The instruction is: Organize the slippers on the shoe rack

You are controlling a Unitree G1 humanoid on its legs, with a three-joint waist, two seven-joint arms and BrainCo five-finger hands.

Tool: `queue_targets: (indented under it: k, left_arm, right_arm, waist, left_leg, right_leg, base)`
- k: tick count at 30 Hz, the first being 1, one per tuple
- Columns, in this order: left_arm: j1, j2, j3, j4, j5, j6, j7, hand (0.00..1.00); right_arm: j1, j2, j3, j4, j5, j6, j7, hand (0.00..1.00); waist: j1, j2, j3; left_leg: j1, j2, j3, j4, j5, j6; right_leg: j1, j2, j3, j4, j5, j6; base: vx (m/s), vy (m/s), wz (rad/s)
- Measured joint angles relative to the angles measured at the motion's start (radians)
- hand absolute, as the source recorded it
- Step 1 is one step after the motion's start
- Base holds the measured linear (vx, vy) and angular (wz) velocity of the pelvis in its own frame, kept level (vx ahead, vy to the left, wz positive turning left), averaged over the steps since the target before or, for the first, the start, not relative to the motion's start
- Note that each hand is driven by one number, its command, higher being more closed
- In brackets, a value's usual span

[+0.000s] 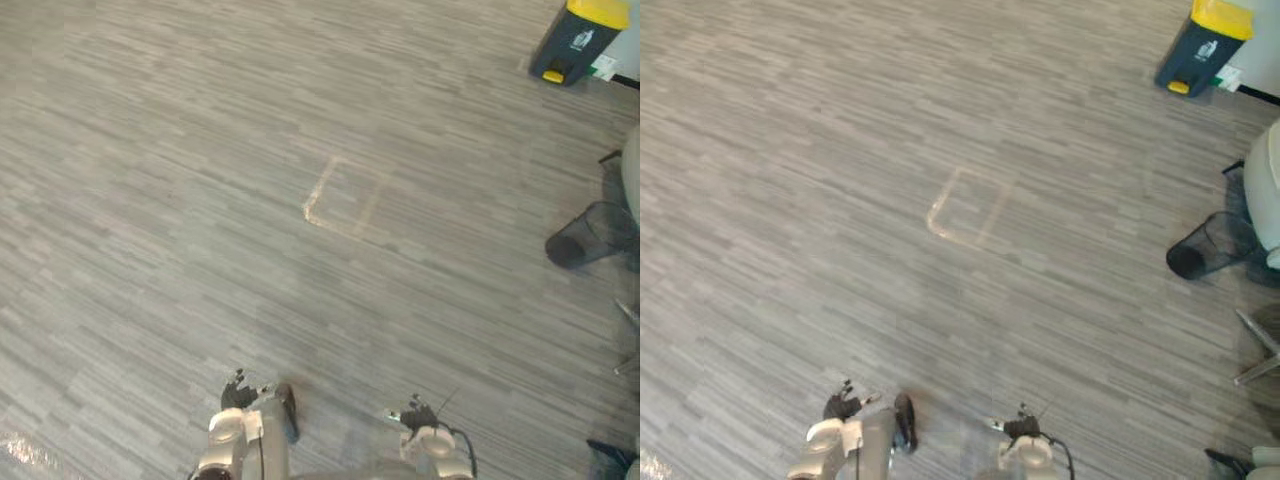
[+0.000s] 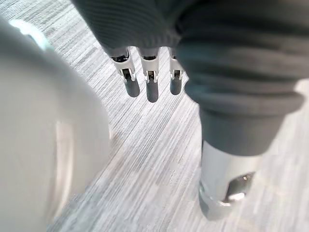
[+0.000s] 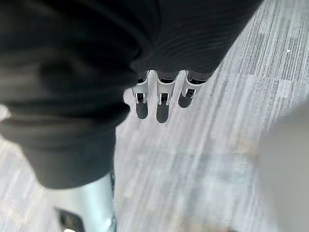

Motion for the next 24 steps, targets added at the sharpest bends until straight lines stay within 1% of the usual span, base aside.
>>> queue_targets:
  k: [1,2,3,4,5,6,7,8,9,10,11,12,13,14,15,16,17,18,20,21,22,23,24]
  left_arm:
    - [0.005,-0.001,-0.007,0.008,0.0,0.001,0.001,0.0]
    - [0.005,-0.002,-0.011,0.008,0.0,0.0,0.001,0.0]
    - [-0.002,-0.003,-0.019,0.004,-0.001,0.0,0.001,0.0]
    - [-0.003,-0.003,-0.025,0.004,-0.001,-0.001,0.001,0.0]
    - [-0.012,0.003,-0.023,0.006,-0.001,-0.002,0.001,0.0]
    - [-0.018,0.009,-0.023,0.013,-0.001,-0.002,0.002,0.0]
    - [-0.022,0.006,-0.024,0.02,-0.001,-0.001,0.001,0.0]
    - [-0.03,0.005,-0.027,0.029,-0.001,-0.001,0.001,0.0]
    - [-0.032,0.006,-0.029,0.032,0.0,-0.001,0.0,0.0]
    - [-0.033,0.009,-0.033,0.038,0.0,-0.002,-0.001,0.0]
    - [-0.034,0.016,-0.033,0.061,0.001,-0.002,-0.001,0.0]
    - [-0.042,0.009,-0.03,0.081,0.001,-0.001,-0.003,0.0]
    - [-0.041,0.0,-0.022,0.082,0.014,0.0,-0.002,0.0]
    - [-0.039,-0.003,-0.021,0.082,0.021,0.0,-0.002,0.0]
    - [-0.039,-0.01,-0.018,0.07,0.022,0.0,-0.003,0.0]
    - [-0.035,-0.022,0.005,0.052,0.027,0.001,-0.004,0.0]
    - [-0.025,-0.036,0.031,0.029,0.031,0.0,-0.004,0.0]
    - [-0.008,-0.045,0.052,0.007,0.034,0.001,-0.003,0.0]
    - [0.011,-0.044,0.054,-0.005,0.036,0.002,-0.003,0.0]
    - [0.024,-0.042,0.054,-0.039,0.034,0.001,-0.002,0.0]
    - [0.029,-0.043,0.053,-0.059,0.033,-0.001,-0.002,0.0]
    - [0.034,-0.044,0.055,-0.066,0.031,-0.004,-0.002,0.0]
    - [0.035,-0.044,0.056,-0.067,0.025,-0.005,-0.002,0.0]
  right_arm:
    - [-0.002,-0.002,0.006,-0.004,0.0,-0.008,0.001,0.0]
    - [-0.002,-0.001,0.008,-0.011,0.0,-0.01,0.001,0.0]
    - [0.002,0.0,0.011,-0.028,0.0,-0.009,0.001,0.0]
    - [0.003,0.002,0.011,-0.038,0.0,-0.012,0.002,0.0]
    - [-0.007,0.004,0.013,-0.043,0.0,-0.018,0.001,0.0]
    - [-0.023,0.001,0.017,-0.033,0.0,-0.016,0.001,0.0]
    - [-0.025,-0.006,0.017,-0.033,0.0,-0.016,0.001,0.0]
    - [-0.031,-0.016,0.017,-0.03,-0.001,-0.017,0.001,0.0]
    - [-0.033,-0.019,0.016,-0.025,-0.002,-0.014,0.002,0.0]
    - [-0.031,-0.022,0.012,-0.016,-0.002,-0.009,0.003,0.0]
    - [-0.046,-0.027,0.0,0.006,-0.001,-0.008,0.004,0.0]
    - [-0.066,-0.036,-0.006,0.018,-0.003,-0.005,0.004,0.0]
    - [-0.065,-0.036,-0.022,0.01,-0.002,-0.005,0.005,0.0]
    - [-0.063,-0.035,-0.031,0.003,-0.002,-0.006,0.005,0.0]
    - [-0.054,-0.034,-0.041,-0.002,-0.003,-0.002,0.004,0.0]
    - [-0.044,-0.035,-0.037,-0.007,-0.003,-0.002,0.004,0.0]
    - [-0.033,-0.033,-0.029,-0.019,-0.002,0.002,0.004,0.0]
    - [-0.025,-0.026,-0.005,-0.029,0.0,0.003,0.003,0.0]
    - [-0.02,-0.01,0.01,-0.031,0.0,0.005,0.004,0.0]
    - [-0.013,0.0,0.012,-0.032,0.001,0.007,0.004,0.0]
    - [-0.012,0.006,0.017,-0.032,0.001,0.008,0.004,0.0]
    - [-0.007,0.008,0.023,-0.032,0.001,0.01,0.004,0.0]
    - [-0.006,0.011,0.021,-0.032,0.001,0.013,0.004,0.0]
  waist:
    - [-0.004,0.001,0.001]
    - [-0.004,0.001,0.001]
    - [-0.005,0.013,0.005]
    - [-0.006,0.021,0.004]
    - [-0.008,0.012,0.009]
    - [-0.014,-0.003,0.016]
    - [-0.022,-0.004,0.017]
    - [-0.034,-0.002,0.019]
    - [-0.042,-0.007,0.018]
    - [-0.055,-0.023,0.019]
    - [-0.06,-0.024,0.024]
    - [-0.056,0.002,0.028]
    - [-0.057,0.021,0.029]
    - [-0.06,0.027,0.03]
    - [-0.062,0.05,0.033]
    - [-0.061,0.059,0.031]
    - [-0.052,0.065,0.031]
    - [-0.033,0.068,0.033]
    - [-0.015,0.066,0.032]
    - [-0.007,0.06,0.027]
    - [0.005,0.058,0.024]
    - [0.008,0.057,0.022]
    - [0.012,0.059,0.021]
  left_leg:
    - [0.08,-0.001,0.011,-0.03,-0.014,0.004]
    - [0.115,0.0,0.017,-0.046,-0.018,0.007]
    - [0.165,0.006,0.019,-0.074,-0.036,0.004]
    - [0.208,0.015,0.019,-0.104,-0.063,-0.013]
    - [0.267,0.019,0.031,-0.139,-0.093,-0.05]
    - [0.315,0.018,0.048,-0.166,-0.094,-0.05]
    - [0.344,0.022,0.049,-0.191,-0.096,-0.054]
    - [0.391,0.026,0.049,-0.246,-0.103,-0.068]
    - [0.413,0.02,0.047,-0.275,-0.104,-0.077]
    - [0.445,0.002,0.038,-0.315,-0.103,-0.089]
    - [0.485,-0.001,0.014,-0.342,-0.092,-0.105]
    - [0.491,0.026,0.012,-0.326,-0.062,-0.126]
    - [0.489,0.046,0.003,-0.278,-0.046,-0.142]
    - [0.484,0.059,-0.003,-0.242,-0.045,-0.144]
    - [0.387,0.134,-0.056,0.06,-0.016,-0.178]
    - [0.296,0.17,-0.103,0.281,0.019,-0.196]
    - [0.223,0.202,-0.113,0.476,0.018,-0.19]
    - [0.147,0.235,-0.098,0.653,0.011,-0.18]
    - [0.063,0.249,-0.063,0.729,-0.01,-0.152]
    - [0.008,0.253,-0.018,0.696,-0.029,-0.123]
    - [-0.038,0.251,0.025,0.62,-0.053,-0.106]
    - [-0.073,0.244,0.048,0.539,-0.069,-0.099]
    - [-0.088,0.225,0.067,0.431,-0.069,-0.099]
  right_leg:
    - [-0.059,-0.016,-0.022,0.117,-0.029,-0.013]
    - [-0.084,-0.021,-0.038,0.144,-0.035,-0.019]
    - [-0.129,-0.022,-0.07,0.162,-0.047,-0.038]
    - [-0.176,-0.02,-0.1,0.165,-0.057,-0.051]
    - [-0.258,-0.022,-0.138,0.113,-0.076,-0.051]
    - [-0.308,-0.018,-0.165,-0.013,-0.078,-0.059]
    - [-0.336,-0.009,-0.188,-0.115,-0.068,-0.061]
    - [-0.36,0.014,-0.185,-0.318,0.007,-0.045]
    - [-0.363,0.015,-0.181,-0.415,0.056,-0.034]
    - [-0.362,0.01,-0.169,-0.49,0.159,-0.038]
    - [-0.352,0.022,-0.154,-0.478,0.244,-0.106]
    - [-0.364,0.044,-0.15,-0.419,0.184,-0.141]
    - [-0.365,0.049,-0.161,-0.362,0.129,-0.17]
    - [-0.355,0.056,-0.165,-0.352,0.115,-0.181]
    - [-0.267,0.09,-0.183,-0.373,0.064,-0.185]
    - [-0.216,0.115,-0.185,-0.401,0.045,-0.188]
    - [-0.163,0.139,-0.176,-0.426,0.028,-0.197]
    - [-0.097,0.165,-0.16,-0.453,0.002,-0.218]
    - [-0.019,0.183,-0.123,-0.488,-0.02,-0.216]
    - [0.035,0.185,-0.092,-0.524,-0.023,-0.206]
    - [0.079,0.184,-0.058,-0.562,-0.026,-0.194]
    - [0.121,0.18,-0.034,-0.591,-0.025,-0.184]
    - [0.152,0.169,-0.013,-0.61,-0.024,-0.171]
  base:
    - [0.56,0.111,-0.16]
    - [0.52,0.055,-0.15]
    - [0.35,-0.005,-0.18]
    - [0.53,-0.025,-0.22]
    - [0.54,-0.082,-0.19]
    - [0.45,-0.101,-0.11]
    - [0.46,-0.143,0.04]
    - [0.38,-0.128,0.18]
    - [0.53,-0.178,0.3]
    - [0.46,-0.152,0.25]
    - [0.71,-0.249,-0.04]
    - [0.68,-0.269,-0.25]
    - [0.56,-0.232,-0.26]
    - [0.64,-0.27,0.07]
    - [0.54,-0.204,0.24]
    - [0.74,-0.244,0.13]
    - [0.5,-0.088,-0.3]
    - [0.49,-0.059,-0.52]
    - [0.38,-0.008,-0.61]
    - [0.56,0.043,-0.8]
    - [0.56,0.068,-0.82]
    - [0.61,0.133,-0.76]
    - [0.56,0.19,-0.81]
